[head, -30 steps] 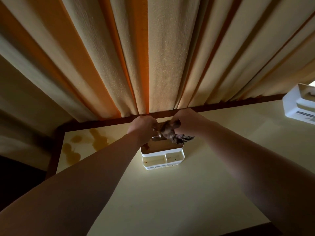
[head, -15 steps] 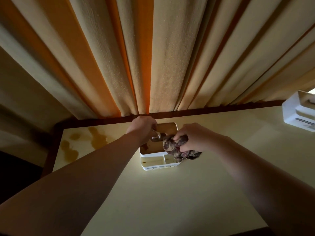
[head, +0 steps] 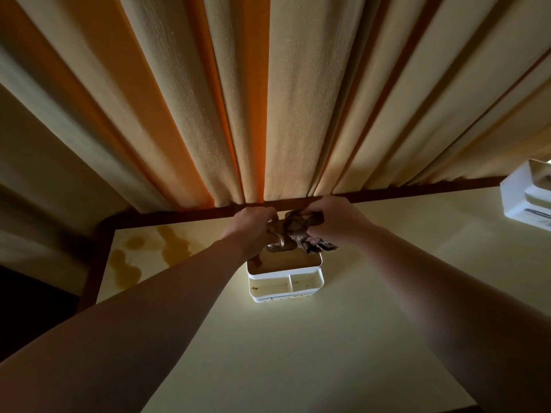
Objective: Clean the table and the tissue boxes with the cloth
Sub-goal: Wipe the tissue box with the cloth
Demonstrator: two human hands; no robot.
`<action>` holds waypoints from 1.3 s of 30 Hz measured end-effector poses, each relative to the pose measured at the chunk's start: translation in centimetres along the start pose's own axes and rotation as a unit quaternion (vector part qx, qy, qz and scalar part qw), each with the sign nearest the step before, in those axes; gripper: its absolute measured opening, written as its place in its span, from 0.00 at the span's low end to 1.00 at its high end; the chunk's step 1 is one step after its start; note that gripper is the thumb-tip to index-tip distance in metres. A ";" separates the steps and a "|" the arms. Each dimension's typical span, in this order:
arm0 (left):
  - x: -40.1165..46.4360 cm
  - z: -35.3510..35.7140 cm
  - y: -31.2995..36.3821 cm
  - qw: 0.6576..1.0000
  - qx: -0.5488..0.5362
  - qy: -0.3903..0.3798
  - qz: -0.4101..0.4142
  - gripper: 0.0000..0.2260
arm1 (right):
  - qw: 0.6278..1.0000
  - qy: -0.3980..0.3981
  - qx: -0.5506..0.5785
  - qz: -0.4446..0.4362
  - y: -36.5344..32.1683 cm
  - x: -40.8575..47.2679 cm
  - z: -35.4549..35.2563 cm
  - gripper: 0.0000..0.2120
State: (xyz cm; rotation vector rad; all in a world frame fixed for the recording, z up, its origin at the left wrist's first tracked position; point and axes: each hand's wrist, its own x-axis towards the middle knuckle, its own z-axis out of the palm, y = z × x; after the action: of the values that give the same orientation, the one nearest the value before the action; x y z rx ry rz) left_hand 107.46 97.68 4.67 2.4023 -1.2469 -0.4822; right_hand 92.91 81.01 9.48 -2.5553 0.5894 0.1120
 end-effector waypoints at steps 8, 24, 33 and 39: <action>-0.2 -2.0 -0.3 0.988 0.118 -0.031 0.092 0.23 | 0.996 0.060 0.042 0.054 2.7 -3.8 0.1 0.15; 1.2 -0.3 5.1 0.997 -0.075 -0.003 0.031 0.14 | 0.984 0.103 0.127 0.073 4.0 -9.4 2.9 0.21; -7.7 3.0 1.0 0.973 -0.086 0.180 0.116 0.07 | 0.991 0.027 0.131 0.006 1.5 -13.3 8.8 0.20; -15.7 7.1 -3.1 0.977 -0.064 0.166 0.117 0.08 | 0.994 -0.014 0.106 -0.010 -1.7 -14.1 14.6 0.24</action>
State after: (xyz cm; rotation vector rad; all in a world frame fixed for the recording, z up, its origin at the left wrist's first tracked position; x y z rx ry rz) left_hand 97.69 111.03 -1.07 2.0871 -1.2791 -0.0829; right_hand 81.43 95.06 0.23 -2.3499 0.5344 0.0735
